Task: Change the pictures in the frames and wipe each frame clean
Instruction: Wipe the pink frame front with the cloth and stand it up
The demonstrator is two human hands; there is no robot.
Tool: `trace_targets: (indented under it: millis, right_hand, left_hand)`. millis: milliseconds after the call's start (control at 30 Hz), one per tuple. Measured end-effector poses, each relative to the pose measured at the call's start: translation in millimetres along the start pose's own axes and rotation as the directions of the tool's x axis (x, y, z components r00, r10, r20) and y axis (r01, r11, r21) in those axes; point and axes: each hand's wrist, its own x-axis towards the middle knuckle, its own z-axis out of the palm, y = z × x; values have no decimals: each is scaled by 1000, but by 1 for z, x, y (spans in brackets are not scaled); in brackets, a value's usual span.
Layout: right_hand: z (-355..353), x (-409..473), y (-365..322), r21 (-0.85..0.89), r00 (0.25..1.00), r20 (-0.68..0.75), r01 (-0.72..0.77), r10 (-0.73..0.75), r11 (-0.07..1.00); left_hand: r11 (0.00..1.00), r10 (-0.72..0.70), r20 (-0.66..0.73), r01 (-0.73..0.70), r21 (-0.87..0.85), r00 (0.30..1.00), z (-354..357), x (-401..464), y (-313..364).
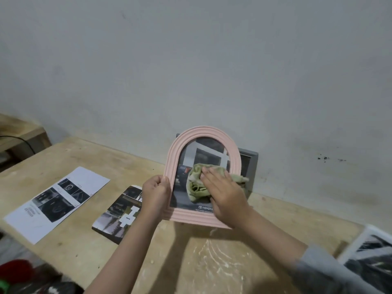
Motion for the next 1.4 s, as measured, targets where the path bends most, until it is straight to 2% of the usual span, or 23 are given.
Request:
trace_targets:
  millis: [100,200,300,400,467,533,567,633,667,700,767,833,933,1100,1233,1267,1333,1367,1400]
  right_hand:
    - [8,-20,-17,90,999,-27,23,-21,996]
    - [6,-33,-29,283,999,-3,-38,41,958]
    - [-12,-32,-33,447,972,189,-213,141,869]
    - [-41,-18,-19,551,857,485,-454,174,700]
    - [-55,-10,-10,588,845,497,-494,197,641]
    - [-64,-3,0,565,888,318,-458,332,686]
    - [-67,0,6,507,909,181,-414,377,756]
    - [-67,5,22,291,939,-90,-294,332,910]
    - [-66,7,31,169,951,-145,-249,274,954]
    - [-63,8,39,56,965,-130,-223,228,973]
    - [-52,3,45,-116,980,-11,-198,198,973]
    - [-37,-9,41,-162,983,65,-161,173,974]
    - [-19,-31,28,-106,990,86,-105,114,989]
    - [-3,-59,-4,126,991,126,-52,36,991]
    - [-5,-63,-23,377,973,208,-172,98,910]
    - [-9,-59,-26,441,951,266,-267,159,857]
    - [-23,-46,-23,537,851,456,-496,260,683]
    - [-31,-38,-18,564,798,547,-574,253,594]
    - [-37,-31,-11,585,782,578,-597,234,549]
  left_hand:
    - [1000,-24,-47,24,-1,999,4,-2,-2]
    - [1000,-30,-79,29,-5,996,3,-3,-5]
    - [999,25,-115,-22,34,993,2,-8,-7]
    - [995,72,-77,-66,73,994,6,-14,-9]
    - [995,75,-57,-71,68,996,9,-16,-8]
    - [993,95,-44,-91,76,995,13,-17,-6]
    - [990,114,-26,-112,83,993,16,-20,-3]
    - [983,153,7,-153,101,988,21,-24,-2]
    - [981,165,17,-166,100,986,24,-27,-1]
    - [981,168,27,-170,90,985,26,-30,0]
    - [984,159,49,-162,73,986,29,-32,0]
    - [989,136,60,-139,54,989,30,-29,0]
    - [997,80,52,-80,10,995,28,-18,-5]
    - [1000,26,5,-26,2,1000,25,-10,-9]
    - [999,43,7,-43,32,999,25,-11,-7]
    - [997,57,5,-58,43,998,25,-12,-7]
    - [995,80,10,-81,57,997,26,-18,-8]
    - [995,84,15,-85,56,996,26,-19,-8]
    - [994,89,15,-90,61,996,26,-20,-8]
